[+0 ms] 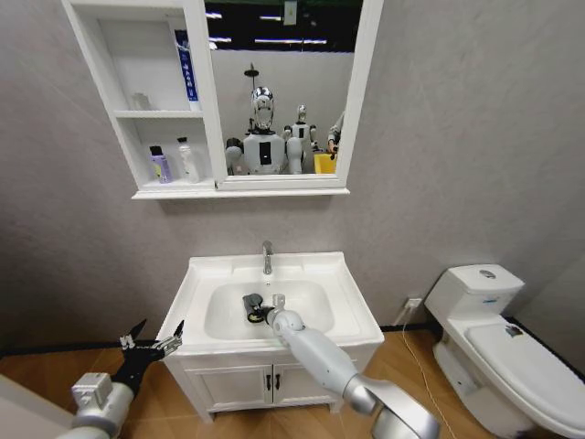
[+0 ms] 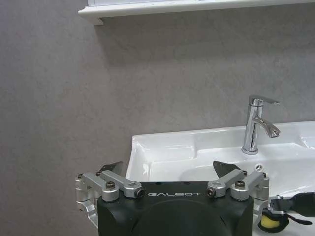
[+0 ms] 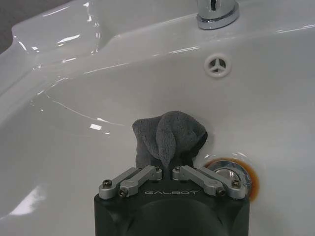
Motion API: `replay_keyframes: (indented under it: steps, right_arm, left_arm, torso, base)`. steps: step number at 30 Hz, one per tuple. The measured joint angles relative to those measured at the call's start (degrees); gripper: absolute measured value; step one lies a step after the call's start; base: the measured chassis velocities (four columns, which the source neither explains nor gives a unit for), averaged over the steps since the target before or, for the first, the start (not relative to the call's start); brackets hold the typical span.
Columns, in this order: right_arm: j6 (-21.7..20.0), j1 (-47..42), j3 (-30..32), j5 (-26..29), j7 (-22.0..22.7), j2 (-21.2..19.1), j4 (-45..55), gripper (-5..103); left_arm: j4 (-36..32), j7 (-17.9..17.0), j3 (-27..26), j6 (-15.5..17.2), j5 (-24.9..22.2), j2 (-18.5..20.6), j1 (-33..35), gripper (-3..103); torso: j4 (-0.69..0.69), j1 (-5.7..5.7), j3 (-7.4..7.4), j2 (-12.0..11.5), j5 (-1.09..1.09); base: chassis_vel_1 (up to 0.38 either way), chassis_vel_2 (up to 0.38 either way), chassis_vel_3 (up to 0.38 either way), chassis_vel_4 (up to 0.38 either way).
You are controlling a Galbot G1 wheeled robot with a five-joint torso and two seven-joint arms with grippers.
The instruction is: Move facial cleanser and shampoo from washbasin to cabinet, then wipe washbasin with towel.
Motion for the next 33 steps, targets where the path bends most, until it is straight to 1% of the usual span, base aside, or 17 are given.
replay_keyframes:
  steps: [3, 5, 6, 8, 9, 12, 15, 16, 19, 22, 24, 25, 26, 27, 30, 33]
  right_arm:
    - [-0.78, -0.37, 0.32, -0.86, 1.12, -0.55, 0.01, 4]
    - [-2.82, -1.11, 0.74, -0.71, 3.49, -1.81, 1.5, 4]
    - [-2.82, -1.11, 0.74, -0.71, 3.49, -1.81, 1.5, 4]
    - [-4.17, -1.89, 0.96, -0.53, 5.11, -3.97, 3.24, 4]
    - [-4.17, -1.89, 0.96, -0.53, 5.11, -3.97, 3.24, 4]
    - [-5.35, -2.49, 1.76, 0.01, 7.13, -5.95, 4.83, 4]
    - [-5.69, -2.59, 2.07, 0.2, 7.6, -6.61, 5.33, 4]
    - [-5.96, -2.58, 2.46, 0.44, 7.82, -7.48, 5.61, 4]
    - [-5.87, -2.2, 2.56, 0.42, 7.19, -7.79, 4.87, 4]
    - [-5.28, -1.3, 2.36, 0.1, 5.7, -6.49, 2.53, 4]
    - [-4.8, -0.96, 1.98, 0.09, 5.09, -5.8, 1.66, 4]
    - [-4.38, -0.58, 1.51, 0.08, 4.42, -4.97, 0.75, 4]
    - [-3.81, -0.08, 0.98, 0.08, 3.58, -3.94, -0.45, 4]
    - [-3.81, -0.08, 0.98, 0.08, 3.58, -3.94, -0.45, 4]
    - [-2.82, 0.71, -0.25, 0.13, 2.26, -1.0, -2.68, 4]
    - [-2.6, 0.85, -0.86, 0.16, 1.93, 0.13, -3.01, 4]
  left_arm:
    - [0.0, 0.0, 0.0, 0.0, 0.0, 0.0, 0.0, 100]
    - [0.0, 0.0, 0.0, 0.0, 0.0, 0.0, 0.0, 100]
    - [0.0, 0.0, 0.0, 0.0, 0.0, 0.0, 0.0, 100]
    - [0.0, 0.0, 0.0, 0.0, 0.0, 0.0, 0.0, 100]
    - [0.0, 0.0, 0.0, 0.0, 0.0, 0.0, 0.0, 100]
    - [0.0, 0.0, 0.0, 0.0, 0.0, 0.0, 0.0, 100]
    - [0.0, 0.0, 0.0, 0.0, 0.0, 0.0, 0.0, 100]
    - [0.0, 0.0, 0.0, 0.0, 0.0, 0.0, 0.0, 100]
    - [0.0, 0.0, 0.0, 0.0, 0.0, 0.0, 0.0, 100]
    - [0.0, 0.0, 0.0, 0.0, 0.0, 0.0, 0.0, 100]
    - [0.0, 0.0, 0.0, 0.0, 0.0, 0.0, 0.0, 100]
    - [0.0, 0.0, 0.0, 0.0, 0.0, 0.01, 0.0, 100]
    - [0.0, 0.0, 0.0, 0.0, 0.0, 0.01, 0.0, 100]
    - [0.0, 0.0, 0.0, 0.0, 0.0, 0.01, 0.0, 100]
    - [0.0, 0.0, 0.0, 0.0, 0.0, 0.0, 0.0, 100]
    - [0.0, 0.0, 0.0, 0.0, 0.0, 0.0, 0.0, 100]
  torso:
    - [0.0, 0.0, 0.0, 0.0, 0.0]
    - [0.0, 0.0, 0.0, 0.0, 0.02]
    - [0.0, 0.0, 0.0, 0.0, 0.02]
    - [0.0, 0.0, -0.01, 0.01, 0.02]
    - [0.0, 0.0, -0.01, 0.01, 0.02]
    - [0.01, -0.01, -0.01, 0.02, 0.02]
    - [0.01, 0.0, -0.01, 0.02, 0.02]
    - [0.0, 0.0, -0.01, 0.02, 0.01]
    - [-0.01, -0.01, -0.02, 0.02, 0.01]
    - [-0.05, -0.01, -0.02, 0.02, -0.03]
    - [-0.05, -0.01, -0.02, 0.02, -0.03]
    - [-0.05, -0.01, -0.01, 0.02, -0.02]
    - [-0.01, 0.0, -0.01, 0.02, -0.01]
    - [-0.01, 0.0, -0.01, 0.02, -0.01]
    - [-0.01, 0.01, -0.01, 0.01, -0.01]
    - [-0.01, 0.01, 0.0, 0.01, -0.01]
  base:
    - [0.0, 0.0, 0.0, 0.0]
    - [0.0, 0.0, 0.0, 0.0]
    - [0.0, 0.0, 0.0, 0.0]
    - [0.0, 0.0, 0.0, 0.0]
    - [0.0, 0.0, 0.0, 0.0]
    - [0.0, 0.0, 0.0, 0.0]
    - [0.0, 0.0, 0.0, 0.0]
    - [0.0, 0.0, 0.0, 0.0]
    - [0.0, 0.0, 0.0, 0.0]
    - [0.0, 0.0, 0.0, 0.0]
    - [0.0, 0.0, 0.0, 0.0]
    - [0.0, 0.0, 0.0, 0.0]
    - [0.0, 0.0, 0.0, 0.0]
    - [0.0, 0.0, 0.0, 0.0]
    - [0.0, 0.0, 0.0, 0.0]
    - [0.0, 0.0, 0.0, 0.0]
